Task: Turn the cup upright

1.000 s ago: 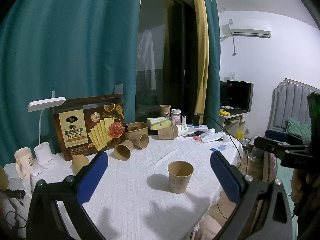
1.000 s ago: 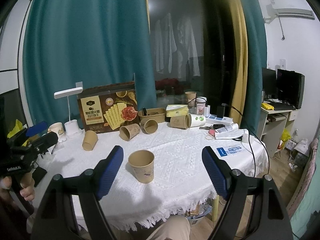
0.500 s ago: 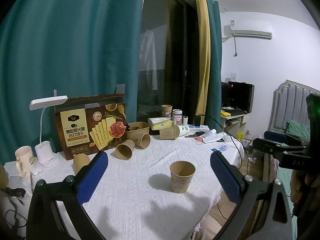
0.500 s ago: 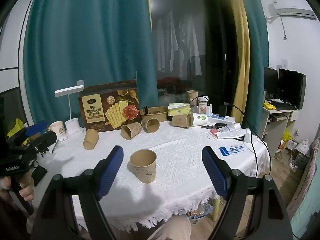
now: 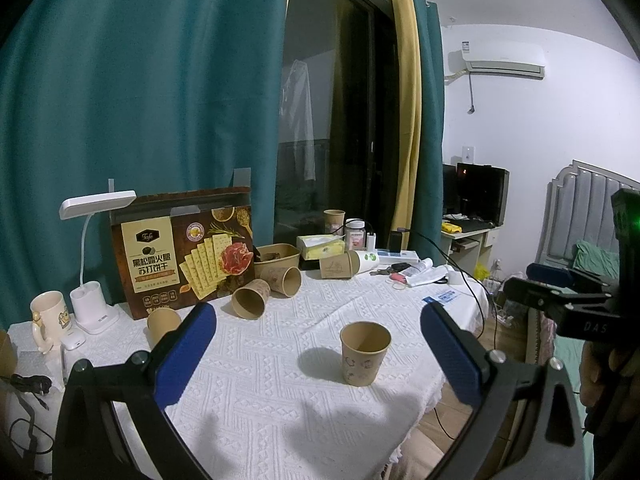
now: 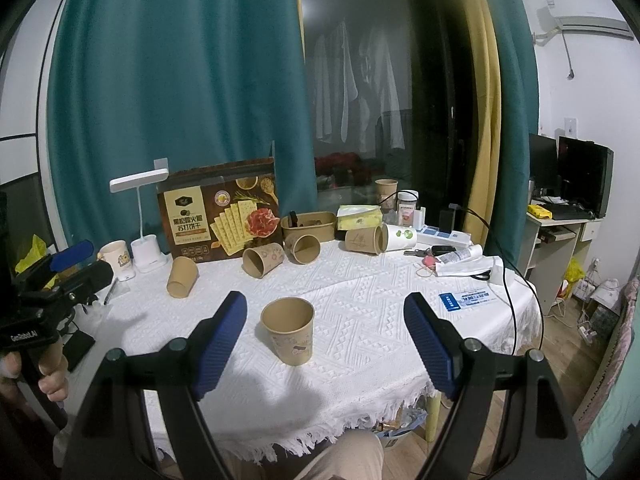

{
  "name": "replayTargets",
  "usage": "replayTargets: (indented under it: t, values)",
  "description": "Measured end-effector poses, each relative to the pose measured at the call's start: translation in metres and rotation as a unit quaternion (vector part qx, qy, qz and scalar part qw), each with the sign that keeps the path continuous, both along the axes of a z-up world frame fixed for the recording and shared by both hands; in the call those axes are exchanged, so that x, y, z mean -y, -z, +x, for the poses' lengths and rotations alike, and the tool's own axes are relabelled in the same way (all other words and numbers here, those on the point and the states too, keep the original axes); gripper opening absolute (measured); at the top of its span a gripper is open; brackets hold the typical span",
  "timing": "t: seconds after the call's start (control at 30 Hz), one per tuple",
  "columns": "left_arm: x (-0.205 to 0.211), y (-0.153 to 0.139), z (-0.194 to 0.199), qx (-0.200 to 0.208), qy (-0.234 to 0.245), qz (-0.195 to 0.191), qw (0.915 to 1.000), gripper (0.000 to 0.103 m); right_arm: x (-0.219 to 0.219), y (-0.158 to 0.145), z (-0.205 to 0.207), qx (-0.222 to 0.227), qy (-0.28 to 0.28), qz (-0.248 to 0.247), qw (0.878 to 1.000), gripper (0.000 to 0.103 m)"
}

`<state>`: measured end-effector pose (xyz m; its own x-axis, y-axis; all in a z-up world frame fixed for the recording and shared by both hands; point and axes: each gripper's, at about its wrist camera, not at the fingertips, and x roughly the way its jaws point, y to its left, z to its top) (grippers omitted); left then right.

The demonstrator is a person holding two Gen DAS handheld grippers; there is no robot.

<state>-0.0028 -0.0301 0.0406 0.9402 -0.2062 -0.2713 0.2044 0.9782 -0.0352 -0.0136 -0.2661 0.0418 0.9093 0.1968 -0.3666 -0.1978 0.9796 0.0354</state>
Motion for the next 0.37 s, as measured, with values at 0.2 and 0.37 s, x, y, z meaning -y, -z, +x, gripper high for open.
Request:
replayTargets:
  t: [0.2, 0.37]
  values:
    - [-0.0004, 0.0, 0.0002, 0.0, 0.0, -0.001, 1.0, 0.102, -0.0006, -0.0002, 0.0003, 0.0, 0.0, 0.0, 1.0, 0.079]
    - [0.0, 0.0005, -0.0004, 0.0, 0.0, -0.001, 1.0, 0.102, -0.0008, -0.0002, 0.0005, -0.001, 0.0, 0.0, 1.0, 0.079]
